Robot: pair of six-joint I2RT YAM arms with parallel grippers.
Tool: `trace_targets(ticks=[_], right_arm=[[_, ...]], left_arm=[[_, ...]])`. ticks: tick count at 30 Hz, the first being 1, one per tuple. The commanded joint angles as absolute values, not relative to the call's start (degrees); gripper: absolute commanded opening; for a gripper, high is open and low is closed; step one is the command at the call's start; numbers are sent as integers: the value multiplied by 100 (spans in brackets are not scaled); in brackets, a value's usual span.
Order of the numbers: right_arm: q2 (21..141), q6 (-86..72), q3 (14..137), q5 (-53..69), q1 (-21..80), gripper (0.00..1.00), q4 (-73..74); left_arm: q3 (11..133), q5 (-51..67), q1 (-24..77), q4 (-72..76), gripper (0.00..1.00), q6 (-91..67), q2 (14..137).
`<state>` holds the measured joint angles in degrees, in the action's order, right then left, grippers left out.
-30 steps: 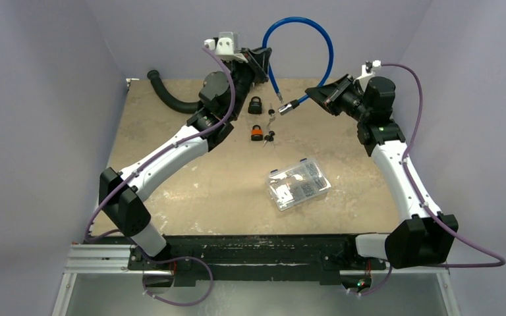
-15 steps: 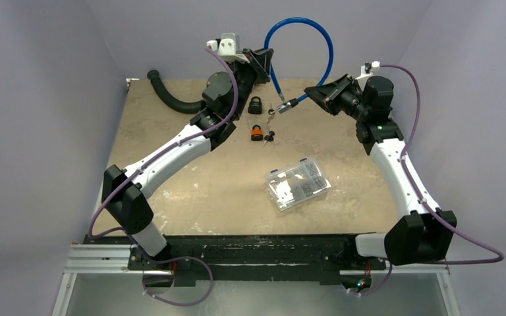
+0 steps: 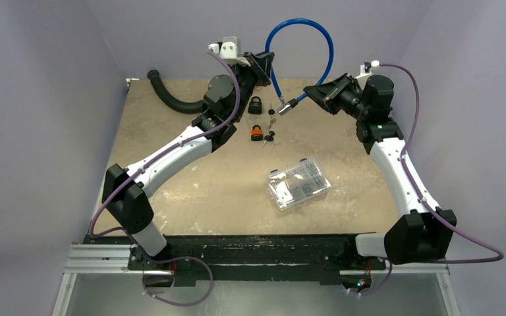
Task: Lock with the key
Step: Lock the lock.
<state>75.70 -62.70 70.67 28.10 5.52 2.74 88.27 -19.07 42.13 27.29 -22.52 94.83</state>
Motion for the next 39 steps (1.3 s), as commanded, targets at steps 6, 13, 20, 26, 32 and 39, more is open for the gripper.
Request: trace_targets(ticks=[6,13,20,26,32,39], right_arm=[[7557,-6620,7255,3098,539,0,-280],[7585,-6683,7135,3292,545,0,-421],[7630,-7004,7001,3179,541,0,-263],[7778,-7710,7181,2894,541,0,-14],[7924,-8309,7541,2673,545,0,632],[8066,-8644,7549,2568,545,0,1028]], left_arm=[[8648,-1863,4243,3518,0,-2351,9325],[8663,-2142,4239,3664,0,-2205,9401],[8524,-1992,4256,4010,0,-1973,9389],[7858,-1408,4478,4455,0,-1416,9128],[7414,-1722,4755,5042,0,-655,9012],[7536,-2401,5009,5310,0,-582,9124]])
